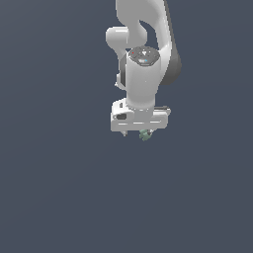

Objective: Pick up the object and move it to a goal position.

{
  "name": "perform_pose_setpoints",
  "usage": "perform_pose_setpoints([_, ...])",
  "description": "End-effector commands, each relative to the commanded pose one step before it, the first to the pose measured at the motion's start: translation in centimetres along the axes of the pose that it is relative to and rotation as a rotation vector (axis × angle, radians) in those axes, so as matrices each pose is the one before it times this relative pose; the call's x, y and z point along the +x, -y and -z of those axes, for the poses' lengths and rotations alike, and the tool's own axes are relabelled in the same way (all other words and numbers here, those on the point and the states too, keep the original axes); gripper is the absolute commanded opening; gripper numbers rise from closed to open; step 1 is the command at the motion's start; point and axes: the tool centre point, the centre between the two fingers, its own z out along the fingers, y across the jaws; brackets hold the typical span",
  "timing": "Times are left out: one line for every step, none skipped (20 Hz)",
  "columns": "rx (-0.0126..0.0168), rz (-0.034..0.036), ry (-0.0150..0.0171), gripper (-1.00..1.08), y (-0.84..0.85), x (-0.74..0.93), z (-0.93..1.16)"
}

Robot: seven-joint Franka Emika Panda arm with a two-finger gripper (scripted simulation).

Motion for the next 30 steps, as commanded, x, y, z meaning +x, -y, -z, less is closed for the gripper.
perform_pose_setpoints([0.0,0.0,0.0,1.0,-0.001,0.0,0.0])
perform_pose_setpoints([-0.00068,-0.00011,0.00008,1.0,-0.055,-0.003,-0.017])
perform_pose_setpoints([-0.00116,-0.00026,0.00017,1.0,-0.17,-0.009,-0.044])
perform_pose_setpoints([-0.00231,-0.00053,0.00033,1.0,-0.277,-0.015,-0.075])
perform_pose_setpoints([-0.00318,-0.00079,0.00048,1.0,-0.385,-0.022,-0.104])
perform_pose_setpoints([-0.004,-0.00111,0.00063,1.0,-0.491,-0.029,-0.131])
perform_pose_setpoints([-0.00458,-0.0015,0.00076,1.0,-0.56,-0.033,-0.147])
perform_pose_setpoints([-0.00374,-0.00152,0.00064,1.0,-0.468,-0.027,-0.118])
perform_pose_setpoints([-0.00277,-0.00145,0.00048,1.0,-0.355,-0.017,-0.083])
perform_pose_setpoints([-0.00184,-0.00132,0.00031,1.0,-0.242,-0.007,-0.05])
perform_pose_setpoints([-0.00102,-0.00115,0.00015,1.0,-0.132,0.002,-0.019])
perform_pose_setpoints([0.0,0.0,0.0,1.0,0.022,0.009,0.006])
perform_pose_setpoints([0.00063,0.00027,-0.00012,1.0,0.072,-0.002,0.017])
perform_pose_setpoints([0.00067,0.0023,0.0,1.0,0.098,-0.024,-0.017])
perform_pose_setpoints([0.00012,0.00371,0.0002,1.0,0.074,-0.048,-0.059])
perform_pose_setpoints([-0.0001,0.00547,0.00036,1.0,0.08,-0.075,-0.097])
perform_pose_setpoints([-0.00015,0.00732,0.00048,1.0,0.1,-0.102,-0.132])
perform_pose_setpoints([-0.00008,0.00945,0.0006,1.0,0.145,-0.128,-0.164])
perform_pose_setpoints([0.00002,0.01149,0.0007,1.0,0.189,-0.154,-0.195])
perform_pose_setpoints([0.00009,0.01349,0.0008,1.0,0.23,-0.18,-0.226])
perform_pose_setpoints([0.00014,0.01538,0.0009,1.0,0.267,-0.203,-0.255])
perform_pose_setpoints([0.00016,0.01719,0.001,1.0,0.297,-0.227,-0.284])
perform_pose_setpoints([0.00018,0.01915,0.00111,1.0,0.331,-0.251,-0.314])
perform_pose_setpoints([0.00023,0.02107,0.00121,1.0,0.367,-0.274,-0.343])
perform_pose_setpoints([0.00032,0.02311,0.0013,1.0,0.41,-0.297,-0.371])
perform_pose_setpoints([0.00042,0.02516,0.00138,1.0,0.453,-0.32,-0.399])
perform_pose_setpoints([0.00052,0.02721,0.00146,1.0,0.495,-0.342,-0.426])
perform_pose_setpoints([0.00064,0.02932,0.00154,1.0,0.542,-0.362,-0.453])
perform_pose_setpoints([0.00078,0.03143,0.0016,1.0,0.59,-0.382,-0.478])
perform_pose_setpoints([0.00094,0.03356,0.00165,1.0,0.641,-0.399,-0.502])
